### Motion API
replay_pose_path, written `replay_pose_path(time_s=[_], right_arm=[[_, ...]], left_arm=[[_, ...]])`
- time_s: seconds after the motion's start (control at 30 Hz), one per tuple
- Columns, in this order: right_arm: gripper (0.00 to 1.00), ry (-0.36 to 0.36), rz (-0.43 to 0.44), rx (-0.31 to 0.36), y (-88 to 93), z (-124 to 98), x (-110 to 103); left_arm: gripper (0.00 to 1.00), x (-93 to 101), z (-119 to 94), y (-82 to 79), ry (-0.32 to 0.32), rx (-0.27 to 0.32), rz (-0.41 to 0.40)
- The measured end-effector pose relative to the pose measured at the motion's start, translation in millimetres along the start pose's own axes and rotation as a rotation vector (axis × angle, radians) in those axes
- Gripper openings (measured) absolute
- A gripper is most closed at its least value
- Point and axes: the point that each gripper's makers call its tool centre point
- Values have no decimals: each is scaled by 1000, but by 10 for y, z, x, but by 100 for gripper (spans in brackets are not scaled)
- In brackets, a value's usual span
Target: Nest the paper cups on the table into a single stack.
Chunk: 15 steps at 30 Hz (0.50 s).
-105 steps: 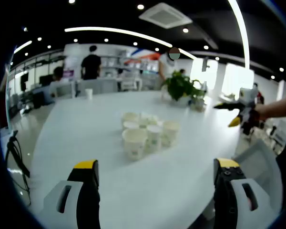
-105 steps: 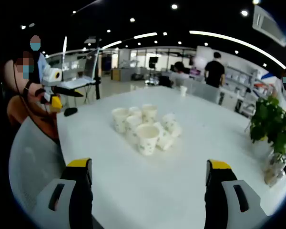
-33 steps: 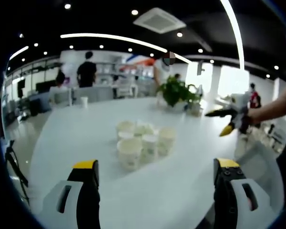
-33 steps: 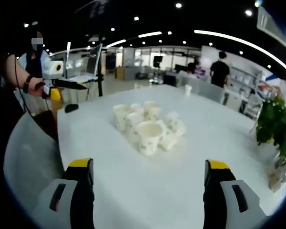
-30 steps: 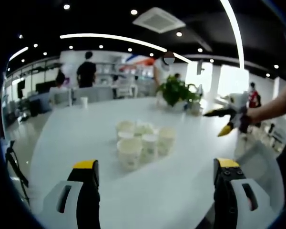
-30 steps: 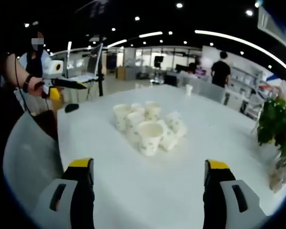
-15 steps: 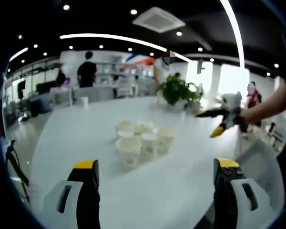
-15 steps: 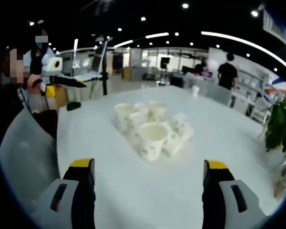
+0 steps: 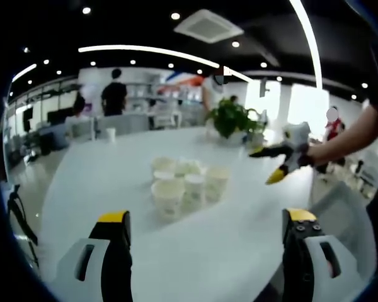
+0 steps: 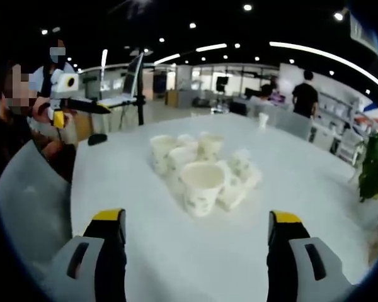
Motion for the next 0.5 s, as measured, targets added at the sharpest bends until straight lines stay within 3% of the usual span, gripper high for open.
replay_pose_path(time_s=[0.5], right_arm=[[89, -12, 15, 21, -37, 289, 33]], left_arm=[[99, 18, 33, 4, 5, 4, -12]])
Point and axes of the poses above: the point that each gripper's makers call its tool centre point, and the gripper's own axes: z roughly forward along the fingers, x roughly to its right, y roughly out of its underside, and after that the axes turned 3 degrees about -z, right-handed
